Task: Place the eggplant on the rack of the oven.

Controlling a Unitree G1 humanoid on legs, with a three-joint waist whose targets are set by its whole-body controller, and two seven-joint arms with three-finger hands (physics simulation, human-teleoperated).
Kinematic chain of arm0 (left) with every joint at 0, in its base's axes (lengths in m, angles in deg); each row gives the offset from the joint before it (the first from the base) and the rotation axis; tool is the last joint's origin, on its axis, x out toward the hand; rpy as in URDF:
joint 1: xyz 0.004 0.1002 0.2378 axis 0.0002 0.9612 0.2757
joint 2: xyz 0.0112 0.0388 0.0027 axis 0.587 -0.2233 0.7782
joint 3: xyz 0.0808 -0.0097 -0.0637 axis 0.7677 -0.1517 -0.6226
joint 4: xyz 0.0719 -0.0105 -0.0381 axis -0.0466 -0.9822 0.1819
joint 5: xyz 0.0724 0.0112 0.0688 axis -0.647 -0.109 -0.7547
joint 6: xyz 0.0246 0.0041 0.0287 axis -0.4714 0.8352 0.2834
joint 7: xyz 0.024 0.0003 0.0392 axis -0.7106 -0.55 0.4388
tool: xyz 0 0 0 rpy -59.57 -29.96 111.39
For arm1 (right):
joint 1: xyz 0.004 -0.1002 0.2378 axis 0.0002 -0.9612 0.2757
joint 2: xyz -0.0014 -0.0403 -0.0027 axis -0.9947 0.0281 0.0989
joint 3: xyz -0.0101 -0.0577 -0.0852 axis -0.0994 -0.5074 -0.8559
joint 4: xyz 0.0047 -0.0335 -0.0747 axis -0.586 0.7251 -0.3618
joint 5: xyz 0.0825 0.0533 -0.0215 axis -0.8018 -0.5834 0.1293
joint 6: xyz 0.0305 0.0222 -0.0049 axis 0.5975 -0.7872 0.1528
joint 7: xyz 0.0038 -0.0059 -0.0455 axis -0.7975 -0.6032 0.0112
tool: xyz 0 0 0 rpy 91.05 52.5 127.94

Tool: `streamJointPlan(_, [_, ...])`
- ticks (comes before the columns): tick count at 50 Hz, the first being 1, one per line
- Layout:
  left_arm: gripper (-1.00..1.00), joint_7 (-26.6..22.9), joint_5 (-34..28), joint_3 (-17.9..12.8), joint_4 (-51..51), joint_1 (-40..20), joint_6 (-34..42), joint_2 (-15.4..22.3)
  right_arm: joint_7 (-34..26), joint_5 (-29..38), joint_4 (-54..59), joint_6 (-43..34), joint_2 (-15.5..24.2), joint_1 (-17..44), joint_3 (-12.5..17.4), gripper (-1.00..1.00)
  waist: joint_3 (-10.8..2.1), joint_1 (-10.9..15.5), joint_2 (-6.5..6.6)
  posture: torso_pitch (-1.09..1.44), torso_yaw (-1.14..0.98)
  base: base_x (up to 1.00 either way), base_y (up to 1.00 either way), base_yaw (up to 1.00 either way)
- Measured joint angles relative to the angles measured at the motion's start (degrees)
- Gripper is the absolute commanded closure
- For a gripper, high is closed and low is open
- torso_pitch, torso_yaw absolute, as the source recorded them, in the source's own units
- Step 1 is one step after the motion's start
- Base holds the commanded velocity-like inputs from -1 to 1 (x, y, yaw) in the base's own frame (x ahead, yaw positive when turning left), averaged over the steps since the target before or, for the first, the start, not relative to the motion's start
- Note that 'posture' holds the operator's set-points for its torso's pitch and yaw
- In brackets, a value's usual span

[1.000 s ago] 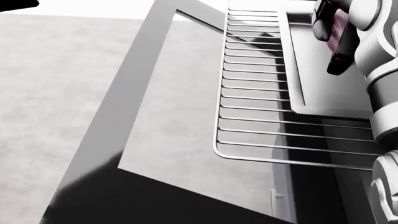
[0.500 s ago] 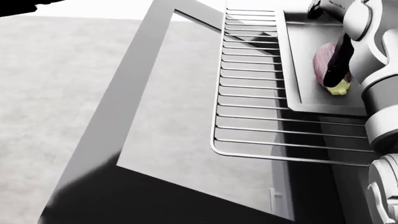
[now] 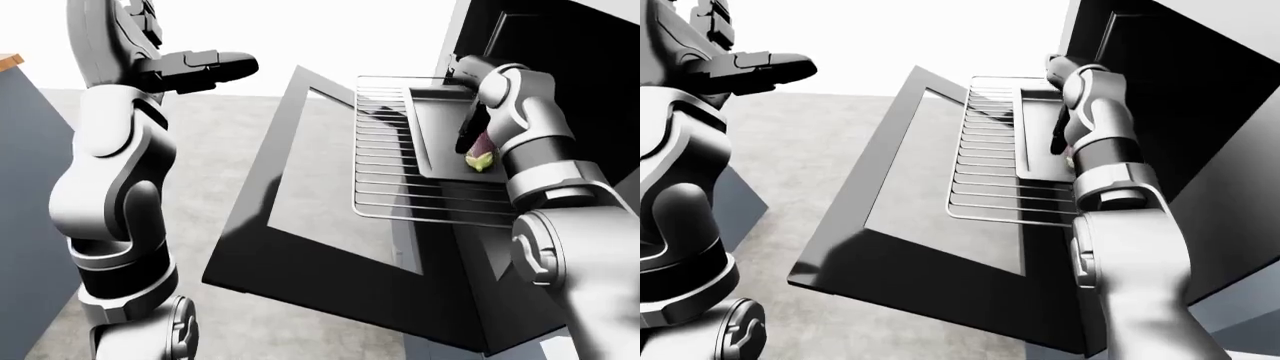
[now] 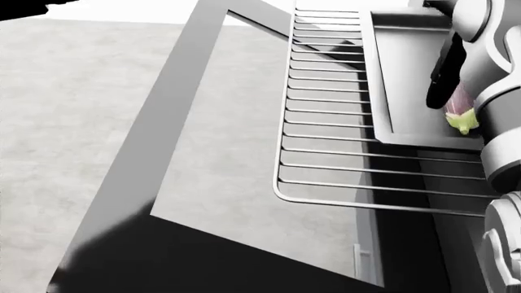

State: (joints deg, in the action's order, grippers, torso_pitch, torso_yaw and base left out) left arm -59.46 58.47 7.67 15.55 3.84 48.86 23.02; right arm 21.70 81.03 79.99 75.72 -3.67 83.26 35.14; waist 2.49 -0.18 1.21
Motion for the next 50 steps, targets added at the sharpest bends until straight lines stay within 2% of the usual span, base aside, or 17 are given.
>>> streamJointPlan(10, [-1.0, -0.28, -0.44, 0.78, -1.29, -0.6, -0.45, -0.35, -1.11, -3.53, -1.94, -1.46, -1.03, 3.81, 0.82, -1.0, 0.03, -0.11, -0.03, 0.0, 0.0, 0.0, 0.0, 0.0])
streamJointPlan(17, [-1.0, -1.8, -1.67, 1.35, -6.74, -3.51, -1.1, 0.12, -4.29, -8.09, -7.73, -4.28, -3.4, 4.27, 2.1, -1.0, 0.23, 0.01, -0.1, 0.0, 0.0, 0.0, 0.0, 0.0])
streamJointPlan(23, [-1.0, -3.06, -3.02, 1.74, -11.58, -5.06, -2.85, -0.04, -9.18, -15.35, -20.84, -12.51, -6.99, 2.54, 4.17, -1.0, 0.53, 0.09, -0.11, 0.0, 0.0, 0.0, 0.0, 0.0])
streamJointPlan(27, [-1.0, -3.85, -3.91, 2.06, -14.05, -6.27, -3.55, 0.02, -10.61, -20.28, -26.98, -18.59, -8.27, 2.55, 4.32, -1.0, 0.53, 0.12, -0.25, 0.0, 0.0, 0.0, 0.0, 0.0])
streamJointPlan(30, [-1.0, -4.5, -4.48, 2.17, -15.85, -7.32, -4.14, 0.12, -10.08, -23.48, -33.84, -23.48, -8.9, 1.23, 4.22, -1.0, 0.53, 0.24, -0.35, 0.0, 0.0, 0.0, 0.0, 0.0])
streamJointPlan(34, [-1.0, -5.31, -5.28, 1.94, -17.9, -8.25, -5.17, 0.5, -9.99, -25.55, -49.91, -31.0, -10.19, -4.12, 3.76, -1.0, 0.55, 0.39, -0.45, 0.0, 0.0, 0.0, 0.0, 0.0])
streamJointPlan(37, [-1.0, -5.69, -5.87, 1.9, -18.82, -8.4, -5.74, 0.46, -10.37, -26.63, -57.91, -36.6, -11.36, -6.73, 3.68, -1.0, 0.53, 0.39, -0.46, 0.0, 0.0, 0.0, 0.0, 0.0])
streamJointPlan(44, [-1.0, -6.09, -6.26, 1.64, -20.13, -9.65, -6.17, 0.73, -9.07, -29.06, -67.81, -44.95, -11.67, -8.51, 3.05, -1.0, 0.8, 0.29, -0.4, 0.0, 0.0, 0.0, 0.0, 0.0])
streamJointPlan(46, [-1.0, -5.81, -6.14, 1.22, -20.26, -9.86, -6.92, 0.82, -7.51, -30.23, -71.17, -46.16, -12.64, -9.04, 4.08, -1.0, 0.83, 0.27, -0.3, 0.0, 0.0, 0.0, 0.0, 0.0])
streamJointPlan(50, [-1.0, -5.24, -6.07, 1.39, -19.82, -9.87, -8.7, 1.09, -5.35, -31.09, -75.77, -47.49, -10.66, -9.67, 2.71, -1.0, 0.87, 0.29, -0.25, 0.0, 0.0, 0.0, 0.0, 0.0])
